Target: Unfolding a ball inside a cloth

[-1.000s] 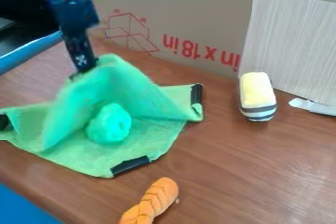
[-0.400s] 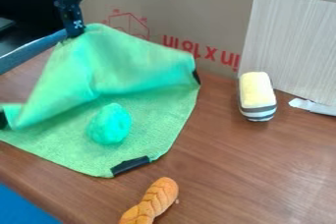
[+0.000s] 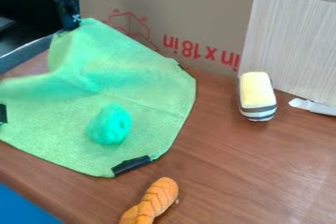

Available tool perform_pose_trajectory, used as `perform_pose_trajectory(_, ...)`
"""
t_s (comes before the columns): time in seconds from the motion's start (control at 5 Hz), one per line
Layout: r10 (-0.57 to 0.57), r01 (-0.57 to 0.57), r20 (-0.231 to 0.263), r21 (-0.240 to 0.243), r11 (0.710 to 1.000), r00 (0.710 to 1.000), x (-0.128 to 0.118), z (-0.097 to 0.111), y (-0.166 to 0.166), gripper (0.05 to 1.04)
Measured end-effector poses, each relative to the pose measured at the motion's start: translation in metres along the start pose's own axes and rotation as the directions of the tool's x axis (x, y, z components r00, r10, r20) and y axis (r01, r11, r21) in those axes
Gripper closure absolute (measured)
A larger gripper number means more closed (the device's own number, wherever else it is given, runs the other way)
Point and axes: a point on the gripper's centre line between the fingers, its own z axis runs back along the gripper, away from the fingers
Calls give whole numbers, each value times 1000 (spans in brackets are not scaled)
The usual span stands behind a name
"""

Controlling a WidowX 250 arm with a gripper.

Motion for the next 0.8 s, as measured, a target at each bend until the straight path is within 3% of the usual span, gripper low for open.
perform_pose_trajectory(0.4,-74,80,-77,70,994,994,6,-16,21,1033)
perform_pose_trajectory(0.6,-99,107,-103,81,991,990,6,-25,25,1014)
perform_pose_trajectory(0.8,-117,127,-118,82,989,986,4,-27,26,874)
